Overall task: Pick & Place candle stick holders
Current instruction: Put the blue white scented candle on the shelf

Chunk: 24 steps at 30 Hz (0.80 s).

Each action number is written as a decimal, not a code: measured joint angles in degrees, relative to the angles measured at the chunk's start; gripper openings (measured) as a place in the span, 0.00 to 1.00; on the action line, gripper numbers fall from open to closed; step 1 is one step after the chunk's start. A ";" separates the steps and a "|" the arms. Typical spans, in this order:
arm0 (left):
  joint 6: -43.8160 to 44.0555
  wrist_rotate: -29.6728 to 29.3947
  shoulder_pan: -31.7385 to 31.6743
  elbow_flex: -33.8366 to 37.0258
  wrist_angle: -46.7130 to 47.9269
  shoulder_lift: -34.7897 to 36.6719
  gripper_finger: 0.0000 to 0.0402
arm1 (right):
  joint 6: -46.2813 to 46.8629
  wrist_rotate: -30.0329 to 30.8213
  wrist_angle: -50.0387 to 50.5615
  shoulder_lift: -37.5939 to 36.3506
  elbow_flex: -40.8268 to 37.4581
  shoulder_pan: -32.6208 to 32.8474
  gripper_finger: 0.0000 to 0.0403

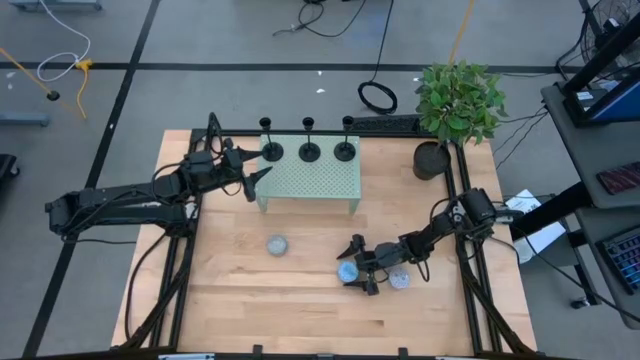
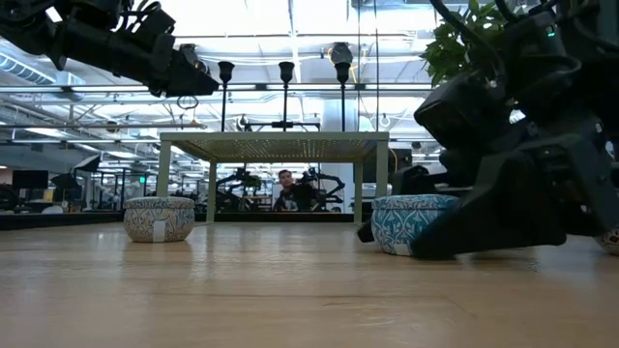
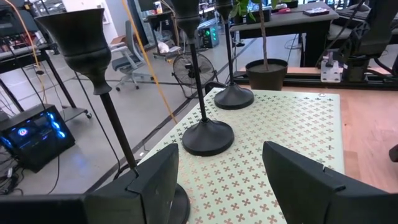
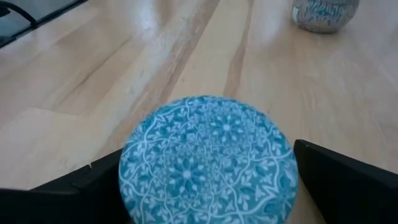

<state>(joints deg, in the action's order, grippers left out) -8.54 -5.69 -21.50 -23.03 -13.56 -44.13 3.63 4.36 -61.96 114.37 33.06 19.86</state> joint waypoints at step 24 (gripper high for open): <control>4.52 0.09 0.00 -0.02 0.02 0.00 0.60 | 1.35 -0.10 0.01 0.00 -0.02 -0.04 0.97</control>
<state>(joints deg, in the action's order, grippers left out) -4.02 -5.61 -21.50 -23.05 -13.54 -44.13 4.98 4.26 -61.94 114.37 33.04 19.81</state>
